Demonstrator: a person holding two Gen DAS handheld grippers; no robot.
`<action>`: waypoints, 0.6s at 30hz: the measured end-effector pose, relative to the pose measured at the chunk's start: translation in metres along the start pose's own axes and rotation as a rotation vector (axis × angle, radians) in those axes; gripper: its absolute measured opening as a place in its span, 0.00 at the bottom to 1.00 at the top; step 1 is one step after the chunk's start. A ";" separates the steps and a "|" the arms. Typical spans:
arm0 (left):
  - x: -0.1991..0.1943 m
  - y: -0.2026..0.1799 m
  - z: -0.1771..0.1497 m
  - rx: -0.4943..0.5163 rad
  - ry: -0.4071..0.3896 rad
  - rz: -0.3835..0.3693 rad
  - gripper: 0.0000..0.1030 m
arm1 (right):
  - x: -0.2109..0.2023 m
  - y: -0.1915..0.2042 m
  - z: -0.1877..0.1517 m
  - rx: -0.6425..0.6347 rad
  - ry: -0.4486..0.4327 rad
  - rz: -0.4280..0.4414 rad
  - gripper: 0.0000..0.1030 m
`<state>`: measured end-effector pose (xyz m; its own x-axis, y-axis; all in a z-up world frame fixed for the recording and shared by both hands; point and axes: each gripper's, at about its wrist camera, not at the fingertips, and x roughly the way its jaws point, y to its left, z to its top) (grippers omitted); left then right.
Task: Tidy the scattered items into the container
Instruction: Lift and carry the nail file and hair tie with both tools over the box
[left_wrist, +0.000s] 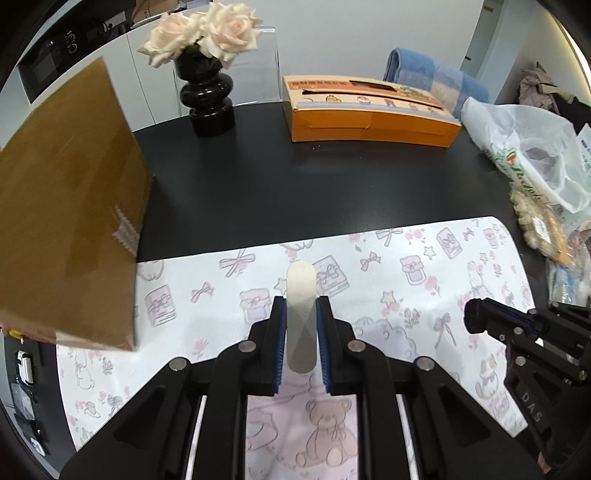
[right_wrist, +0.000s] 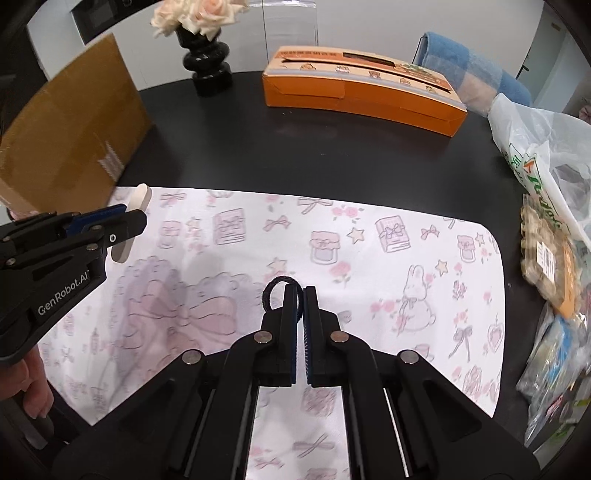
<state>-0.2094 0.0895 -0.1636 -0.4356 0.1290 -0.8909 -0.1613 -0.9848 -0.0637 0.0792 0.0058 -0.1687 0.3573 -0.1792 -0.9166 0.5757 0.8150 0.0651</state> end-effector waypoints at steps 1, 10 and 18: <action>-0.004 0.002 -0.002 0.000 -0.005 0.000 0.16 | -0.004 0.002 -0.002 -0.003 -0.007 -0.003 0.03; -0.041 0.003 -0.011 0.046 -0.059 -0.016 0.16 | -0.034 0.013 -0.006 0.002 -0.074 -0.010 0.03; -0.058 0.006 -0.019 0.057 -0.075 -0.043 0.16 | -0.046 0.021 -0.006 -0.007 -0.106 -0.022 0.03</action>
<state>-0.1681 0.0741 -0.1212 -0.4919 0.1819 -0.8514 -0.2311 -0.9701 -0.0737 0.0703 0.0349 -0.1277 0.4205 -0.2538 -0.8711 0.5790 0.8142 0.0422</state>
